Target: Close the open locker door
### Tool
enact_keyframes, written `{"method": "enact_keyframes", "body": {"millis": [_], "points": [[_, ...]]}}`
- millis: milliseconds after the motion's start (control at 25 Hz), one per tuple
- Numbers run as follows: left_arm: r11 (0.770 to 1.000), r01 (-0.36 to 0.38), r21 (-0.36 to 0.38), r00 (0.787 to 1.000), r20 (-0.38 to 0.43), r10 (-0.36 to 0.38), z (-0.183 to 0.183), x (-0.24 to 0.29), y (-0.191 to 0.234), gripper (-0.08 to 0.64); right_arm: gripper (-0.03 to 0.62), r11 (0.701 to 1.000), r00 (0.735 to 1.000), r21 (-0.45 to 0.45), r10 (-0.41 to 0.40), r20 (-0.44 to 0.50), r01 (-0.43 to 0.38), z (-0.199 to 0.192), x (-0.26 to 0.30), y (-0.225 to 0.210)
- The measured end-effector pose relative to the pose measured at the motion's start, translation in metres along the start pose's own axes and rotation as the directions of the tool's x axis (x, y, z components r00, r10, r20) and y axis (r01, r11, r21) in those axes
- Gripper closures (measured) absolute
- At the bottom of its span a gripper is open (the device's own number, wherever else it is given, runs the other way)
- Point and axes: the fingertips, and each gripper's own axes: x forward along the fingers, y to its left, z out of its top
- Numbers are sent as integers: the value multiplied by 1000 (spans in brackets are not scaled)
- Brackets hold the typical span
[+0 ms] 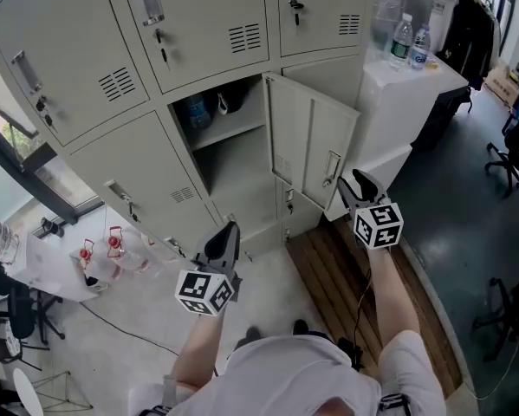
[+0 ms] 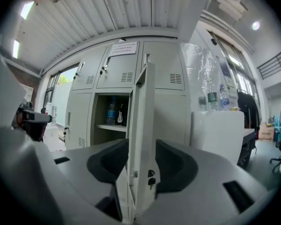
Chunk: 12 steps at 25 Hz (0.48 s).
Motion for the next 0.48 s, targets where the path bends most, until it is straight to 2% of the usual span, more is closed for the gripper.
{"method": "enact_keyframes", "body": {"millis": [240, 480], "points": [[999, -36, 9, 999, 4, 36, 1, 0, 10, 552, 426, 996, 995, -21, 87, -39, -88, -6, 33, -6], [999, -42, 9, 999, 5, 42, 0, 2, 13, 552, 459, 993, 992, -30, 114, -49, -115, -9, 35, 2]]}}
